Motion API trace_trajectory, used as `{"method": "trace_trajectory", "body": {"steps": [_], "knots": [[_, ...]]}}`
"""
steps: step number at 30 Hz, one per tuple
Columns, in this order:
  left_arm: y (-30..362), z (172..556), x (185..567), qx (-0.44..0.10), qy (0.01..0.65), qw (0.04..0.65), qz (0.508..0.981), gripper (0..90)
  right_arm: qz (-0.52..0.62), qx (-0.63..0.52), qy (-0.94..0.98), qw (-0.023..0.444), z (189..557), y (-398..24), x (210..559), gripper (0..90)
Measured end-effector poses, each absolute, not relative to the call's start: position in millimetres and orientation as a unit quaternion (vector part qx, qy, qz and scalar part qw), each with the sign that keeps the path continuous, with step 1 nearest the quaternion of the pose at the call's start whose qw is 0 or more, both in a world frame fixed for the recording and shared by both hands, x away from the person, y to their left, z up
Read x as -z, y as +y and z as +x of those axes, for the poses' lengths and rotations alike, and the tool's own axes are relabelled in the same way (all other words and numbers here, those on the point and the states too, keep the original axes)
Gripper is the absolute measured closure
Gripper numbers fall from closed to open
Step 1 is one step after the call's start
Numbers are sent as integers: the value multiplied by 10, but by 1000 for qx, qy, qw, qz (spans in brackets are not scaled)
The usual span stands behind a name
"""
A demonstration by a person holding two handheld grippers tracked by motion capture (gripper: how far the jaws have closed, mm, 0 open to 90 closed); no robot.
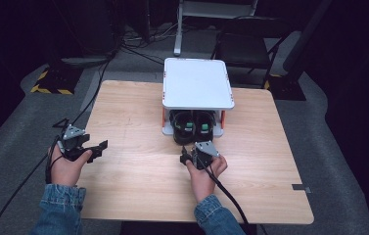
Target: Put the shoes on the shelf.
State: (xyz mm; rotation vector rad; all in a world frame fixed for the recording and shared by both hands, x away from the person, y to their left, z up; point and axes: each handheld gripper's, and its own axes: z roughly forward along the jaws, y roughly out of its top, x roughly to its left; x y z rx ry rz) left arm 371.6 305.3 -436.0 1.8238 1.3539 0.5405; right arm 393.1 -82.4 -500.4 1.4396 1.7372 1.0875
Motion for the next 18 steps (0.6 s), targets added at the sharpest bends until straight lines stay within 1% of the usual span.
{"method": "trace_trajectory", "body": {"steps": [1, 2, 3, 6, 9, 11, 12, 18], "knots": [[3052, 3715, 4363, -213, 533, 392, 719, 237, 548, -418, 650, 321, 3944, -813, 5001, 176], [3051, 3714, 4365, -213, 533, 392, 719, 237, 558, -423, 637, 323, 3965, -795, 5000, 149], [3050, 3713, 4367, -213, 533, 392, 719, 237, 565, -423, 632, 321, 3979, -776, 5000, 143], [3057, 3710, 4370, -212, 533, 391, 720, 237, 569, -412, 633, 326, 4005, -741, 5001, 145], [3061, 3703, 4373, -211, 534, 391, 720, 237, 576, -408, 626, 331, 4037, -717, 5000, 161], [3058, 3696, 4373, -210, 534, 391, 719, 237, 581, -406, 620, 337, 4085, -708, 4998, 193], [3060, 3692, 4373, -210, 534, 392, 719, 237, 580, -405, 620, 338, 4107, -709, 4999, 185], [3093, 3683, 4381, -212, 537, 392, 716, 238, 580, -398, 626, 338, 4264, -693, 4992, 205]]}}
